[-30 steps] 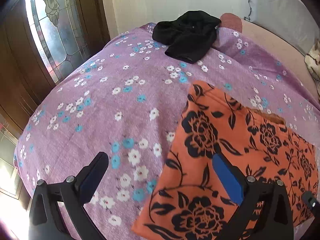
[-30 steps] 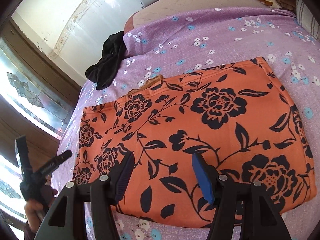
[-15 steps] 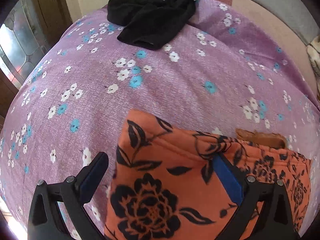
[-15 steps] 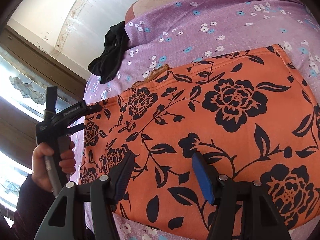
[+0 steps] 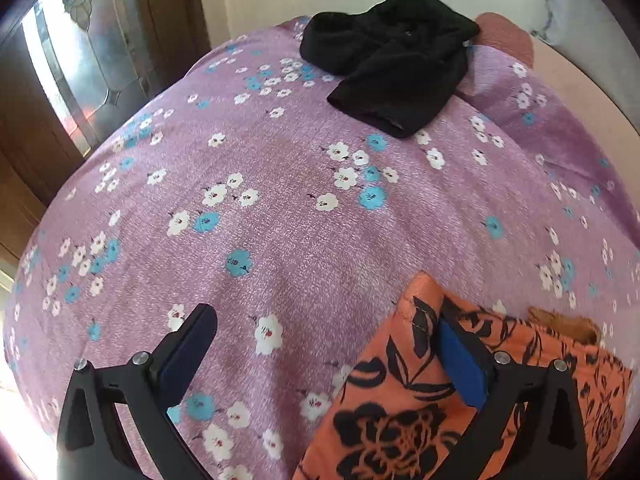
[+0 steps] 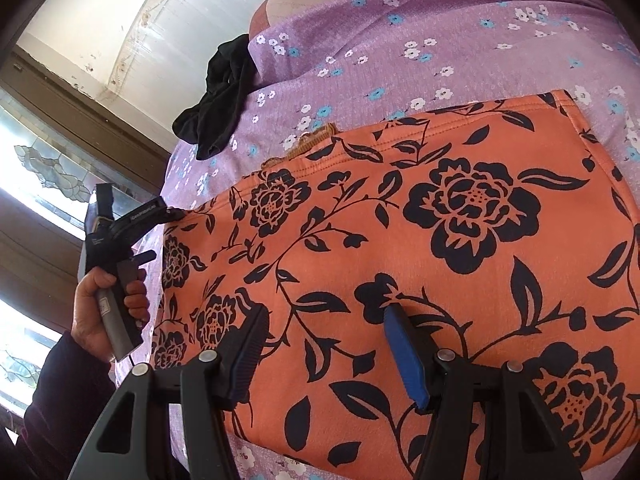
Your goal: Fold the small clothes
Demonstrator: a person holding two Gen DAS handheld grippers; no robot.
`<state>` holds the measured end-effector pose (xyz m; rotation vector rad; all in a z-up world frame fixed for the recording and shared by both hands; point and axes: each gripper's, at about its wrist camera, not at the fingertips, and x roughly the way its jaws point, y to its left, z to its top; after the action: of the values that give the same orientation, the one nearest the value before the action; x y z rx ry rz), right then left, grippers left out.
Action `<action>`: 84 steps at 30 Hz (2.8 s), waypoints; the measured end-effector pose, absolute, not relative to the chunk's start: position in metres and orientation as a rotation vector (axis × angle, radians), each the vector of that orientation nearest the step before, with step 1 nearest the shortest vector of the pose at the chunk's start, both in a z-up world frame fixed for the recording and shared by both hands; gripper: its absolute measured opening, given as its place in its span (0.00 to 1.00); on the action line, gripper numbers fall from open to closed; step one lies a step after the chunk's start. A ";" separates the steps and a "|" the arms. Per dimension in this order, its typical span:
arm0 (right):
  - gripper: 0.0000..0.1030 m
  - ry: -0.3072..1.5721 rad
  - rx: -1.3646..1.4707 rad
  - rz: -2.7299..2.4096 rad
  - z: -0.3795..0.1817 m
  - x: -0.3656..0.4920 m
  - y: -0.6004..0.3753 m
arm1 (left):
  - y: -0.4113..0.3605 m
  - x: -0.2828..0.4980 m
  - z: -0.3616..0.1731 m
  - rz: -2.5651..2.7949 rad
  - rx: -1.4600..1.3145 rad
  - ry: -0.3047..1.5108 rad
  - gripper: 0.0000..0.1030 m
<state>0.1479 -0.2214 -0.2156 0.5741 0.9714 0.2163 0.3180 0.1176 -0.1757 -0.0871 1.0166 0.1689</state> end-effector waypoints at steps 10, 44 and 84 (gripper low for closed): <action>0.62 0.947 0.556 0.188 -0.213 0.135 -0.218 | 0.100 0.285 -0.146 0.094 0.029 0.922 1.00; 0.62 0.833 0.594 0.180 -0.191 0.101 -0.244 | 0.173 0.110 -0.162 0.064 -0.367 1.112 0.99; 0.61 0.989 0.310 0.252 -0.191 0.131 -0.184 | 0.123 0.142 -0.210 0.034 -0.501 0.839 0.24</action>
<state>0.1309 -0.1840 -0.1915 0.3104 0.9886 0.2520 0.1419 0.1230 -0.2099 -0.5008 0.8392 0.0341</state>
